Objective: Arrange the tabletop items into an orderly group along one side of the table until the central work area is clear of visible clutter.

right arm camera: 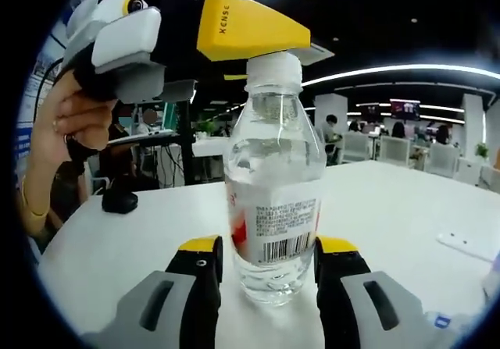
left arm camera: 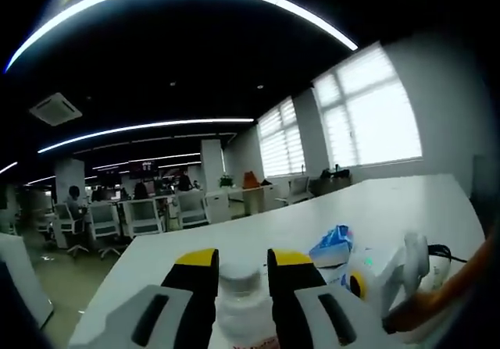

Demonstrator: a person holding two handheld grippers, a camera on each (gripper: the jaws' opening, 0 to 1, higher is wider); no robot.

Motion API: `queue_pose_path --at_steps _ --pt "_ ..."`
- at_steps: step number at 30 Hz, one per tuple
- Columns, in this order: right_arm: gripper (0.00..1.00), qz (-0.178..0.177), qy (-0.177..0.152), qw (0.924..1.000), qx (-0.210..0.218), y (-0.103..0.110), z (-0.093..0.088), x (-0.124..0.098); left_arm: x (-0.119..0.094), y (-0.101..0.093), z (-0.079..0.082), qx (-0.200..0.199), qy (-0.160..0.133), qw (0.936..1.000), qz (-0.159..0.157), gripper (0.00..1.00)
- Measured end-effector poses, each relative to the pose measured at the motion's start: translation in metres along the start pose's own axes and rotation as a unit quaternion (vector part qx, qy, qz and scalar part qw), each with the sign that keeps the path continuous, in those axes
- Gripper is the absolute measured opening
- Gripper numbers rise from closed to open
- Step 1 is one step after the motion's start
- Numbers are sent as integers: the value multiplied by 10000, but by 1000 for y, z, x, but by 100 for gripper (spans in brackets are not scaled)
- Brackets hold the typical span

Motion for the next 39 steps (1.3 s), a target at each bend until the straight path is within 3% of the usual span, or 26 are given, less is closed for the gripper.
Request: queue_pose_path --at_steps 9,17,26,39 --pt "48 -52 41 10000 -33 6 6 -17 -13 -10 4 159 -30 9999 21 24" --pt "48 -117 7 9999 -34 12 6 -38 -27 -24 -3 165 -6 9998 -61 27" --pt "48 -189 -173 9997 -62 21 18 -62 -41 -43 -8 321 57 9992 -231 27" --pt "48 -216 -341 9989 -223 31 35 -92 -66 -48 -14 241 61 9995 -192 32"
Point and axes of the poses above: the point that each gripper's makers call its tool centre point, and the gripper's own axes: x roughly forward along the fingers, y roughly to its left, z roughly out of its top, the point moved 6 cm from there along -x, roughly backward along the fingers, and after that the axes turned 12 degrees about -x, right-handed, at the moved point
